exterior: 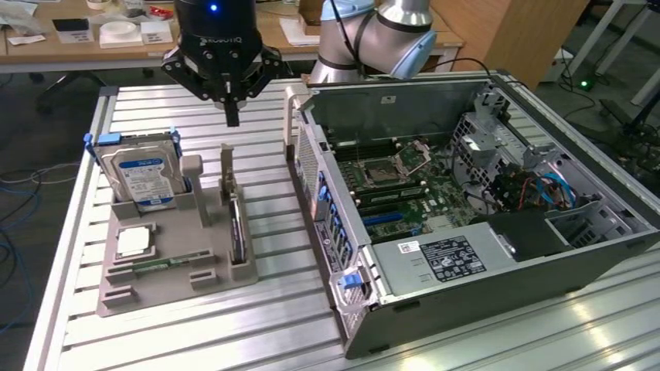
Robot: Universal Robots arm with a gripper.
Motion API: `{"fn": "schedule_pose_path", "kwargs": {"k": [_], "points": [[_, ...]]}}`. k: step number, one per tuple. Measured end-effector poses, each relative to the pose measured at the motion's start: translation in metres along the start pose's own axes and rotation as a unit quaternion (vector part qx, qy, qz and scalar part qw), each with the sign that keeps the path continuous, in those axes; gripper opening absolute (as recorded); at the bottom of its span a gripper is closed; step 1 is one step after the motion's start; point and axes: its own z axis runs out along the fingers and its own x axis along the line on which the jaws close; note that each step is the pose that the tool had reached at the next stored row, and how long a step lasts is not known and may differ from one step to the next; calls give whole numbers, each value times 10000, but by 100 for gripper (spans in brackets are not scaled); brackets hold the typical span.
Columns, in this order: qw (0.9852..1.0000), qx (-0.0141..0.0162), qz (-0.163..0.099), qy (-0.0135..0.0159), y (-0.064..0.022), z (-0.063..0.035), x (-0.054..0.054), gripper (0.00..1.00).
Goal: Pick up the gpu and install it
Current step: 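Reach for the gpu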
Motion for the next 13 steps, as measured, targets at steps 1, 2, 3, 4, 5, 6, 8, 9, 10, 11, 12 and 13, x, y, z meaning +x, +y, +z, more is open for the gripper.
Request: {"fn": "schedule_pose_path", "kwargs": {"k": [1, 2, 3, 4, 5, 6, 8, 9, 10, 11, 12, 13], "points": [[10000, 0, 0, 0, -1, 0, 18, 11], [10000, 0, 0, 0, -3, 0, 35, 11], [10000, 0, 1, 0, -4, 1, 52, 11], [10000, 0, 1, 0, -5, 1, 69, 11], [10000, 0, 0, 0, -6, 0, 86, 11], [10000, 0, 0, 0, -8, 1, 103, 11], [10000, 0, 0, 0, -10, 1, 136, 11], [10000, 0, 0, 0, -12, 0, 152, 11], [10000, 0, 0, 0, -13, 1, 168, 11], [10000, 0, 0, 0, -14, 1, 183, 11], [10000, 0, 0, 0, -15, 1, 197, 11], [10000, 0, 0, 0, -16, 1, 205, 11]]}}
